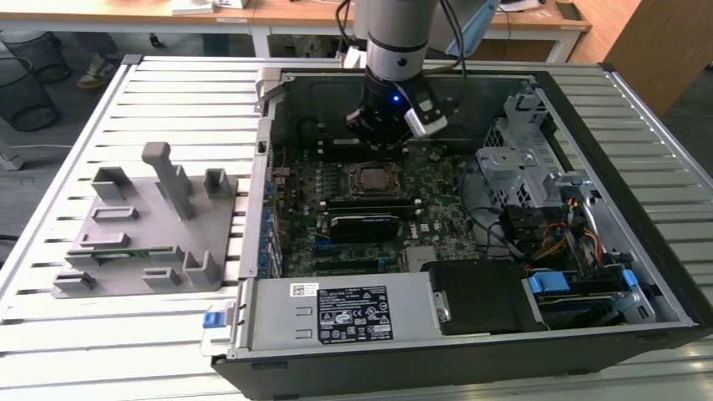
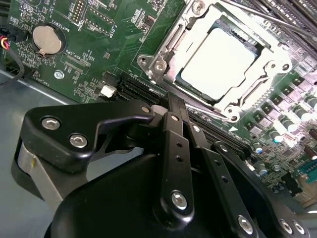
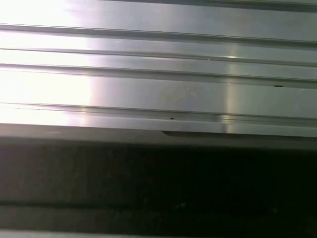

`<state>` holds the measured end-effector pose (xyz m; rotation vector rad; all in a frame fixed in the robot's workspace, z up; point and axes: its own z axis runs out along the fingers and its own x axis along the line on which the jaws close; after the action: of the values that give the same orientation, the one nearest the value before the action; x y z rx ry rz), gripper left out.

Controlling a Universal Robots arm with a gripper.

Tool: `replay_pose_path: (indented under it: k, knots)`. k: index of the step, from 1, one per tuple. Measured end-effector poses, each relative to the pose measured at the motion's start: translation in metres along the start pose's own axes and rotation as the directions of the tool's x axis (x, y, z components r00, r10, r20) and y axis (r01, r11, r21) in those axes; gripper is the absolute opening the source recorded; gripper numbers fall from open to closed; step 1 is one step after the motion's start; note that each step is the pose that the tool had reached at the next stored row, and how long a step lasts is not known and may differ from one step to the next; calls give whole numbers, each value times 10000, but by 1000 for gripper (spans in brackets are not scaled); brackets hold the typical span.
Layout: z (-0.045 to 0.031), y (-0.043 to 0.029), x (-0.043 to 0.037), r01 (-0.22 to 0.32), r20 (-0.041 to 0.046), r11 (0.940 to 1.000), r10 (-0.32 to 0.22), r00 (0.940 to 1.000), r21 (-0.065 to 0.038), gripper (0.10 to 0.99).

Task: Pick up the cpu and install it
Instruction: 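Install the first cpu locking lever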

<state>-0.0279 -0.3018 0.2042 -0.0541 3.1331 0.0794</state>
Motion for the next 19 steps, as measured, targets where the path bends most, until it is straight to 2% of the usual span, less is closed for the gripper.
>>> replay_pose_path:
  k: [7,19]
  knots:
    - [50,4,-18,0,-1,10000,0,10000,13,106]
    - [40,5,-20,0,-2,10000,0,10000,51,106]
